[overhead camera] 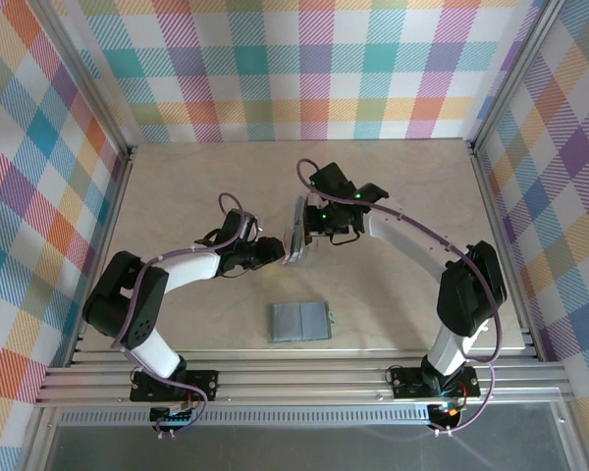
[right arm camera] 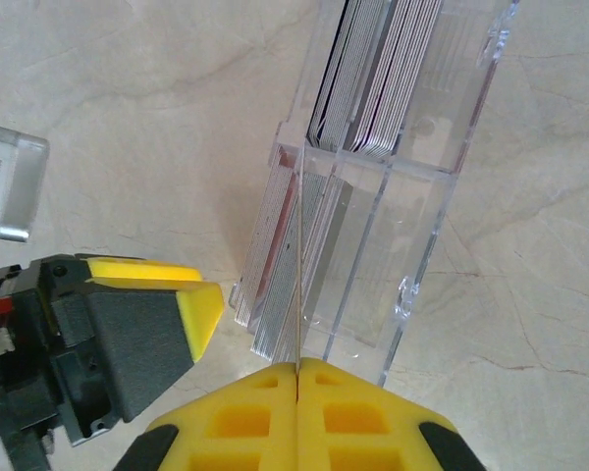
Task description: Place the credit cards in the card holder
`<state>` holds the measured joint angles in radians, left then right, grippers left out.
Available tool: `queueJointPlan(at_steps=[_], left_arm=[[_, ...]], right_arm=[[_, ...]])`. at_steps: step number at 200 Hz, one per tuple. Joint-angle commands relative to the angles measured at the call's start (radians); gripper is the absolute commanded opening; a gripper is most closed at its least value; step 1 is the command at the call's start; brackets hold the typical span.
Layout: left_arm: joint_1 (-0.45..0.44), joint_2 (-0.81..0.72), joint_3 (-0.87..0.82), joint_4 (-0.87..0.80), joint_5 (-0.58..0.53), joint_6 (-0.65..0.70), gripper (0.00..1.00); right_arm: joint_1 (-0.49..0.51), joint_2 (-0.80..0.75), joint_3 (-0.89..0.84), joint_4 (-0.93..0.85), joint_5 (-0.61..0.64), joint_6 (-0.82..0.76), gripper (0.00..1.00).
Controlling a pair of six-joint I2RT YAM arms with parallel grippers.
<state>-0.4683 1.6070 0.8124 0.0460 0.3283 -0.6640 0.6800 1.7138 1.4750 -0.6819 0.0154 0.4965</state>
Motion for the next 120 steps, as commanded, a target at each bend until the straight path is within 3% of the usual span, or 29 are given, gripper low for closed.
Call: queueJointPlan(at_steps=[1, 65, 120], left_arm=[[0.012, -0.083, -0.018, -0.047, -0.015, 0.013, 0.42], [-0.015, -0.266, -0.088, -0.116, -0.049, 0.022, 0.49], [-0.182, -0.426, -0.161, -0.247, -0.226, 0.084, 0.57]], right_arm=[[-0.001, -0.052, -0.033, -0.010, 0.016, 0.013, 0.00], [-0.002, -0.160, -0.123, 0.037, -0.024, 0.035, 0.00], [-0.003, -0.302, -0.300, 0.123, -0.204, 0.075, 0.00]])
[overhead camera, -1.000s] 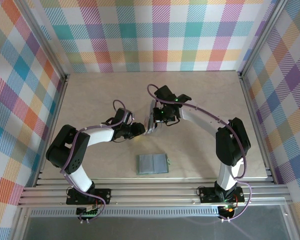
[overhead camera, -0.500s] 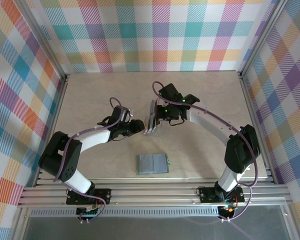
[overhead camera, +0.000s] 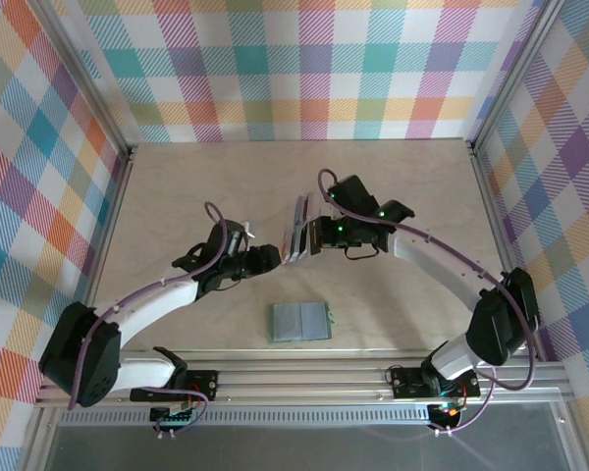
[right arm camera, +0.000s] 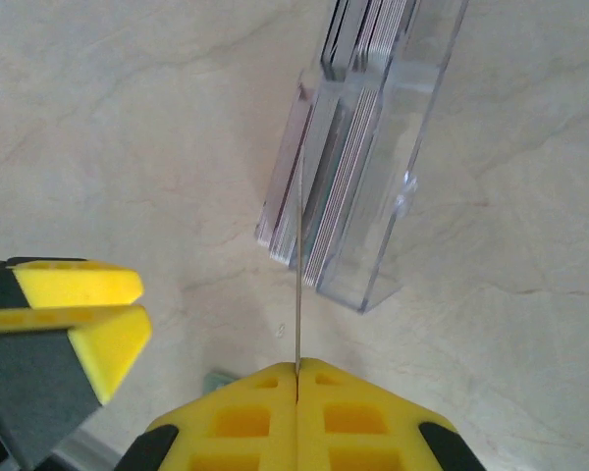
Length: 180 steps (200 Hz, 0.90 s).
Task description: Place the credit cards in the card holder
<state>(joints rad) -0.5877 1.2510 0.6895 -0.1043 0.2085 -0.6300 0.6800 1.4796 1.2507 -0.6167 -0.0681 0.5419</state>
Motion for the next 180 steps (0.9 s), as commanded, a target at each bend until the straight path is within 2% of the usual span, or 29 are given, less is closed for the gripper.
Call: queueJointPlan(at_steps=[1, 45, 70, 91, 134, 180], left_arm=[[-0.066, -0.073, -0.040, -0.099, -0.110, 0.051, 0.57], [-0.175, -0.142, -0.128, -0.138, -0.198, 0.065, 0.56], [-0.224, -0.132, -0.143, -0.131, -0.223, 0.067, 0.52], [-0.252, -0.099, -0.142, -0.117, -0.237, 0.067, 0.45], [-0.279, -0.030, -0.143, -0.092, -0.257, 0.054, 0.32], [-0.288, -0.006, -0.169, -0.077, -0.272, 0.040, 0.29]], right_arm=[[-0.002, -0.070, -0.079, 0.060, -0.126, 0.029, 0.00], [0.000, -0.197, -0.306, 0.155, -0.338, 0.056, 0.00], [-0.001, -0.240, -0.417, 0.203, -0.429, 0.055, 0.00], [0.001, -0.213, -0.499, 0.258, -0.497, 0.058, 0.00], [0.001, -0.185, -0.589, 0.348, -0.566, 0.054, 0.00], [0.001, -0.113, -0.621, 0.407, -0.611, 0.052, 0.00]])
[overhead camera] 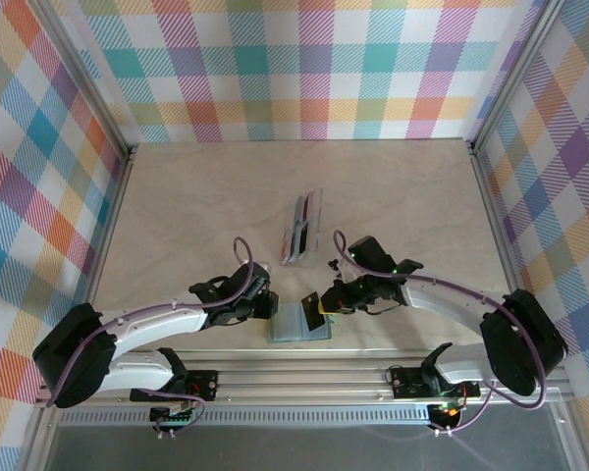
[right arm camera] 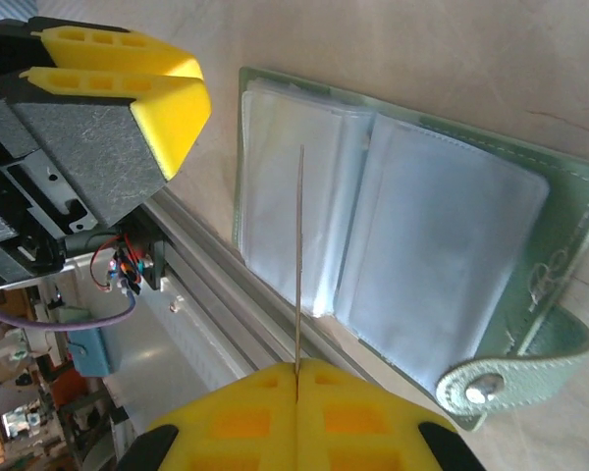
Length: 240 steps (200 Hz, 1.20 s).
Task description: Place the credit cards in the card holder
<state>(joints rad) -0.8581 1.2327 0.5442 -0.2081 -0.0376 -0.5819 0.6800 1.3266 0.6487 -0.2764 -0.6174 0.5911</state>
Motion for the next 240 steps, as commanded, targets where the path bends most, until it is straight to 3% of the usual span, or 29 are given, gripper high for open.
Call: queueJointPlan(at_steps=[1, 240], left_arm=[[-0.018, 0.012, -0.025, 0.027, -0.026, -0.009, 0.29], [-0.036, 0.033, -0.095, 0.082, -0.027, -0.045, 0.28]], right_arm=[[0.001, 0.041, -0.018, 0.068, -0.060, 0.002, 0.00], [0.006, 0.199, -0.041, 0.185, -0.127, 0.001, 0.00]])
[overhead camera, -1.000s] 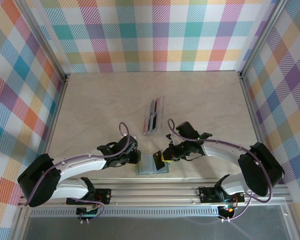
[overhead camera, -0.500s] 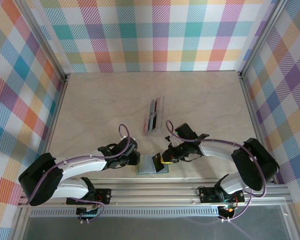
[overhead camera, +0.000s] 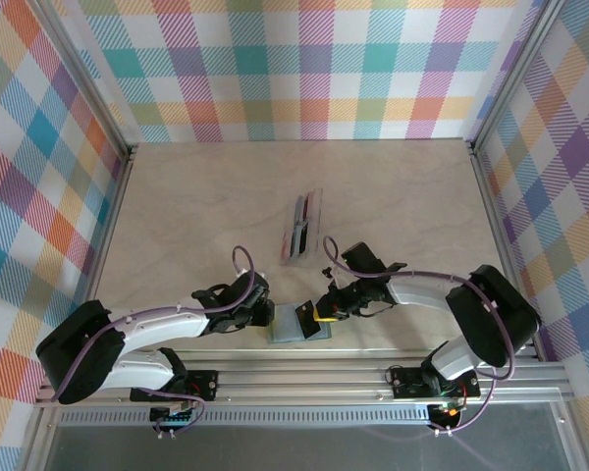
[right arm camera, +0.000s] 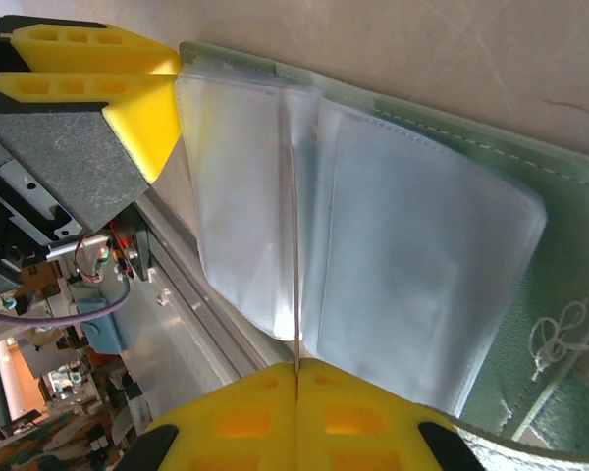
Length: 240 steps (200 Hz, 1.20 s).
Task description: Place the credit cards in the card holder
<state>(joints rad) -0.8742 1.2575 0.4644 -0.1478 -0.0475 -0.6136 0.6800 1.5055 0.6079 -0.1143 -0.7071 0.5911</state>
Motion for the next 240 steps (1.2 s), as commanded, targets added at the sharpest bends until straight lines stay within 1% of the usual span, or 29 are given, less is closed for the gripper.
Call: queueJointPlan(at_steps=[1, 83, 111, 154, 172, 240], left_arm=[[-0.020, 0.008, -0.015, 0.023, -0.017, -0.014, 0.28], [-0.027, 0.041, -0.022, 0.042, -0.026, -0.022, 0.28], [-0.028, 0.050, -0.021, 0.044, -0.030, -0.021, 0.28], [-0.027, 0.052, -0.018, 0.040, -0.036, -0.021, 0.28], [-0.027, 0.058, -0.013, 0.036, -0.035, -0.015, 0.28], [-0.028, 0.067, -0.020, 0.052, -0.028, -0.018, 0.27]], right_arm=[[0.007, 0.020, 0.000, 0.023, -0.039, 0.002, 0.00], [0.007, 0.042, 0.003, 0.045, -0.070, 0.001, 0.00], [0.007, 0.070, 0.010, 0.064, -0.097, 0.001, 0.00], [0.007, 0.058, -0.004, 0.054, -0.072, -0.007, 0.00], [0.007, 0.076, 0.003, 0.062, -0.074, -0.007, 0.00], [0.019, 0.115, 0.031, 0.117, -0.020, 0.056, 0.00]])
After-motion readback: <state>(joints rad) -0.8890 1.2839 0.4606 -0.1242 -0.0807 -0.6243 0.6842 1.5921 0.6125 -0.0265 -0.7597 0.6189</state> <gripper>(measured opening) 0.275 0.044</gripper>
